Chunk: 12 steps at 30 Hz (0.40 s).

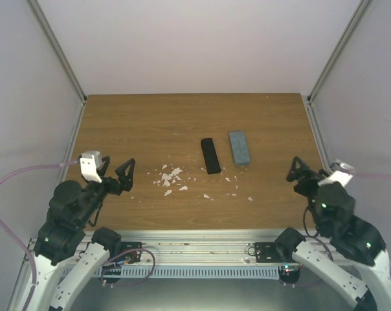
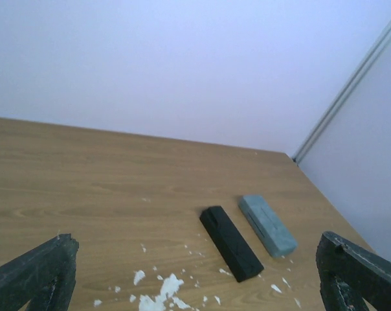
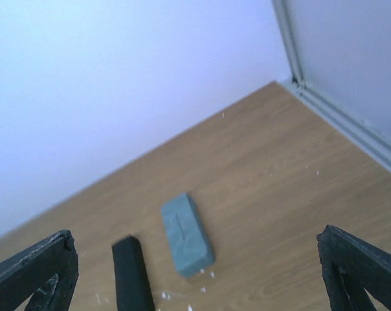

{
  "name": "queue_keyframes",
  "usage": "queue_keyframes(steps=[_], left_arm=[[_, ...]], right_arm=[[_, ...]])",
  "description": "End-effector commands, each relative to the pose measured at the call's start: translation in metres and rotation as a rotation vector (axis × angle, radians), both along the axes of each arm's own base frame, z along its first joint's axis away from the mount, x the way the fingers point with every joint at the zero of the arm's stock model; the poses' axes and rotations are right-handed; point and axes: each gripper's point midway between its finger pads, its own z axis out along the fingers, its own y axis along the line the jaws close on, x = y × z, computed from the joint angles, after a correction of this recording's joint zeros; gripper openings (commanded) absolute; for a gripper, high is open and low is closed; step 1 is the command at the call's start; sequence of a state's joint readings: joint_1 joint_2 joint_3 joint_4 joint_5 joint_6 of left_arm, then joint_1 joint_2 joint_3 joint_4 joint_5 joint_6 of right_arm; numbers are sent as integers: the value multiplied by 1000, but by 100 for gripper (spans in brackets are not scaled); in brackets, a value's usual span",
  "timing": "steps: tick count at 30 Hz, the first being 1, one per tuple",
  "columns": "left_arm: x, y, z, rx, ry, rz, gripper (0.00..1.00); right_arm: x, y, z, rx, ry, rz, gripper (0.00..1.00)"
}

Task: Organize the sunglasses
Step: Reset both arms

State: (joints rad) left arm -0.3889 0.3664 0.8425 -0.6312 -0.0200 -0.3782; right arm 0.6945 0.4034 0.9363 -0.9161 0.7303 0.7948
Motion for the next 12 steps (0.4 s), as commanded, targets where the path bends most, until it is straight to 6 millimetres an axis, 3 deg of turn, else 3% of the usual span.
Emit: queue_keyframes(steps=[1, 6, 12], left_arm=[[-8, 21, 38, -2, -143, 92, 99], [-17, 27, 48, -13, -185, 103, 99], [-18, 27, 47, -17, -185, 103, 99]], right_arm=[[-28, -49, 20, 67, -102, -170, 100], [-48, -72, 32, 118, -167, -224, 100], [-48, -72, 31, 118, -160, -222, 100]])
